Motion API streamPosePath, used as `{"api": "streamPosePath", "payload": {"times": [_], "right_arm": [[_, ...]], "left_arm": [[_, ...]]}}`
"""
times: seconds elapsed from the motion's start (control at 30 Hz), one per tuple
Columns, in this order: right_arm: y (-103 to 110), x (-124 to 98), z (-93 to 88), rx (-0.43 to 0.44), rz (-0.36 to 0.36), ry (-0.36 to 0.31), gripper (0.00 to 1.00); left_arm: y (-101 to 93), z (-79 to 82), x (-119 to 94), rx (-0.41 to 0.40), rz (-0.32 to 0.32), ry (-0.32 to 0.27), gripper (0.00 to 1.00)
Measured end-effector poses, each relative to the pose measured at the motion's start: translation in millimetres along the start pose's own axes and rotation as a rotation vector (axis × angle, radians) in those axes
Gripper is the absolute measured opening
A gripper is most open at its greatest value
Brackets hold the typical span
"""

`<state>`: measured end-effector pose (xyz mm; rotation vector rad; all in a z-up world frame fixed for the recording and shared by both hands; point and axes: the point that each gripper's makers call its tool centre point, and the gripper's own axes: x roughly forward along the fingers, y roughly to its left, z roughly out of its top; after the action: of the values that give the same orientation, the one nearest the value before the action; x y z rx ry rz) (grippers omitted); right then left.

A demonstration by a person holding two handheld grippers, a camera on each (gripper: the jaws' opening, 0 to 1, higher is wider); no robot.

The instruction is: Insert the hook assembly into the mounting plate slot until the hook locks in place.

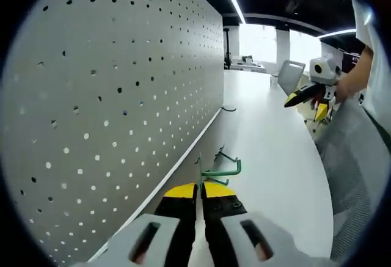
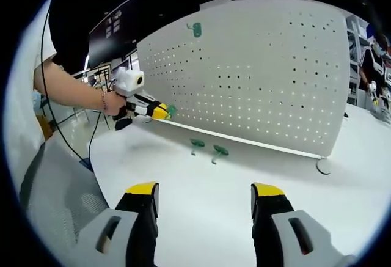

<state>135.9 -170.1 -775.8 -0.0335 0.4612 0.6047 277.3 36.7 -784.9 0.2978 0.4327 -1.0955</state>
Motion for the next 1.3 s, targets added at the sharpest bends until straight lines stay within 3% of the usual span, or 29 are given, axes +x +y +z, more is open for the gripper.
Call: {"api": "streamPosePath", "payload": {"times": [0.83,1.3], "right_arm": [[1.4,-3.8,5.4,-0.006,-0.002,-0.018,0.59],[1.3,-9.6,9.0,-0.010,-0.005,-0.032,0.58]], "left_arm": [[-26.3,26.9,-10.7,-0.035,0.024,-0.106,0.03],[-44.7,49.7,-20.2,-0.035,0.036,-0.179,0.03]]}}
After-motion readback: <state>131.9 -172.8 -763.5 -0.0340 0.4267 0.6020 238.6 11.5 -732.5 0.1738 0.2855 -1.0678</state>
